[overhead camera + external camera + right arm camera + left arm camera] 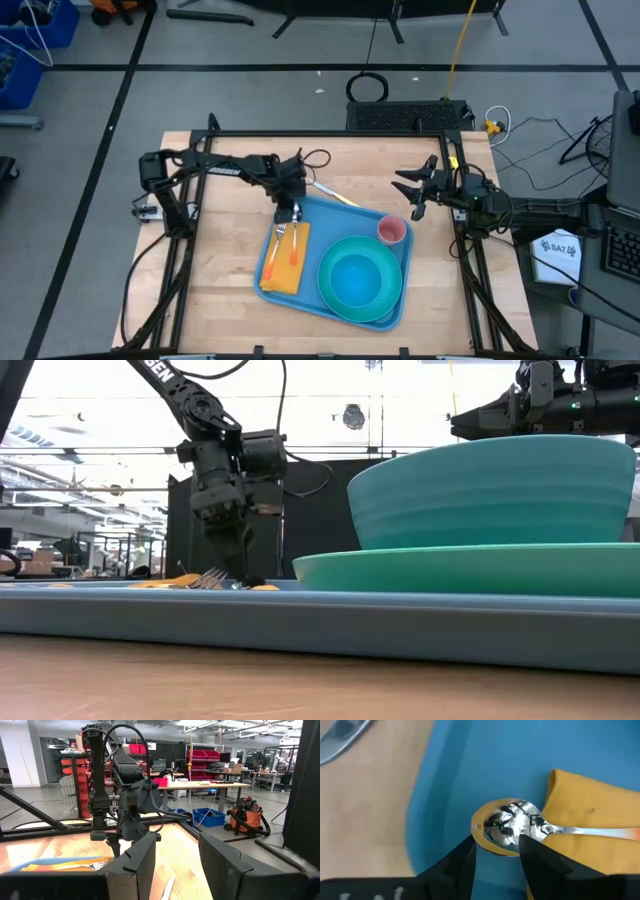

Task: Set up tray
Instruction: Put the orange spoon on top of the yellow table napkin

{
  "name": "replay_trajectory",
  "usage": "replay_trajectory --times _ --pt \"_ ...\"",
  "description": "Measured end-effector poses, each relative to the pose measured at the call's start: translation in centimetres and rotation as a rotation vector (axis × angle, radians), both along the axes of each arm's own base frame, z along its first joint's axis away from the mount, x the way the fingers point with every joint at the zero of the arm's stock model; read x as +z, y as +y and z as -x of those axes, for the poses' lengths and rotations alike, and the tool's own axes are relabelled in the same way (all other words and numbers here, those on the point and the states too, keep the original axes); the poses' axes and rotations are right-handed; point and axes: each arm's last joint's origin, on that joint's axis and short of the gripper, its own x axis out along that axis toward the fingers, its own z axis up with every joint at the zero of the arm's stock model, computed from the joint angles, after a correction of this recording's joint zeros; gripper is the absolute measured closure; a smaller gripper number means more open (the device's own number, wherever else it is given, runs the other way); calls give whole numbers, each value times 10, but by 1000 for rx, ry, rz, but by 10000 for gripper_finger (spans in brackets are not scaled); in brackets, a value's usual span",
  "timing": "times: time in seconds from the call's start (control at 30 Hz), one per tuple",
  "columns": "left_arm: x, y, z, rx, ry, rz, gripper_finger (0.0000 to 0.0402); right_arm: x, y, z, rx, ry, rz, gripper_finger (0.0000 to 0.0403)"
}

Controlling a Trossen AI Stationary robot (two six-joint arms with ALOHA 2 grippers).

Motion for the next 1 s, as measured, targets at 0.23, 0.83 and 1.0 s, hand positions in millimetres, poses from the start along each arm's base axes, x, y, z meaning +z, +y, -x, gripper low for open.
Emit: replay_trajectory --times 0.23,0.83,1.0 --pt "0 0 0 -47 -18 13 260 0 0 0 0 0 0 261" --pt "2 6 -3 -31 -63 -3 388 0 0 0 -1 1 3 261" --pt "3 7 -5 -29 -85 -7 374 0 0 0 -1 1 4 261"
